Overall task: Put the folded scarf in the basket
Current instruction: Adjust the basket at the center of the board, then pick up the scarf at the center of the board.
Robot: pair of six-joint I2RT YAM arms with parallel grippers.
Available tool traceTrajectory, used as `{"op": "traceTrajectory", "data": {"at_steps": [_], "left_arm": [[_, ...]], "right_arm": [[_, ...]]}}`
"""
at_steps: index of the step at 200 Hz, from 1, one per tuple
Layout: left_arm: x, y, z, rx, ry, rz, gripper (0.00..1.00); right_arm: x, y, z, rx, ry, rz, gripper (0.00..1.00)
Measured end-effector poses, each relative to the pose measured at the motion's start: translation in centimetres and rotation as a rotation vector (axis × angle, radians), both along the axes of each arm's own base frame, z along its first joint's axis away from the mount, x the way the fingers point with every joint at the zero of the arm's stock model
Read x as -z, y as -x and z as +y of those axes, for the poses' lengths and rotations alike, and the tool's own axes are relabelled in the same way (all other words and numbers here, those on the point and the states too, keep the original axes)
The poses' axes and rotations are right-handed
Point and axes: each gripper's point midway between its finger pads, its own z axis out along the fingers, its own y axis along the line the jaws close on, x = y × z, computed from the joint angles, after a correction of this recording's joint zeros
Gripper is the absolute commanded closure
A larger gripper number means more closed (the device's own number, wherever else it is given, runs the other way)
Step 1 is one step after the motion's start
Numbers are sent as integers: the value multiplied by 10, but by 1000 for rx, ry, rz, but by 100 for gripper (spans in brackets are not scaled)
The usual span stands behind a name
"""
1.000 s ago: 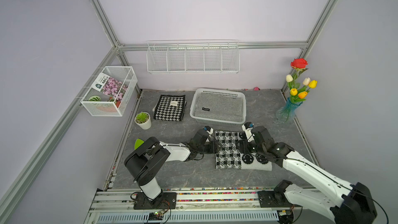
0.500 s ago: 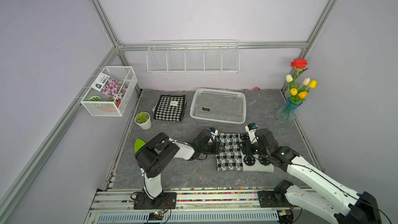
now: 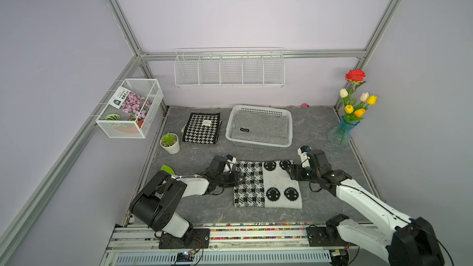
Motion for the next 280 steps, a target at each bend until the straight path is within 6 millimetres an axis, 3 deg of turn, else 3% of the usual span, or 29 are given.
{"op": "traceTrajectory", "data": {"at_steps": [32,78,172,198,216,251,280], "left_arm": [[-6,5,10,-15,-28,-32,51],[-8,3,13,-31,-29,-46,45],[-10,-10,-5,-12,46,-64,38],[-10,-11,-8,-9,56,-61,44],[-8,-12,-8,-11,59,-54,55],[2,-8,-6,-17,50,-6,99],[1,-7,-7,-8,59,-4,100]], "right_arm": [[22,6,2,10,-14,88,22],[50,10,4,21,-26,205,22],[48,-4,23,-21,-100,224,23],[47,-8,29,-41,-119,239,24],[48,-11,32,-52,-123,245,29],[52,-9,36,-81,-120,258,54],[54,-4,39,-95,-128,273,81]]}}
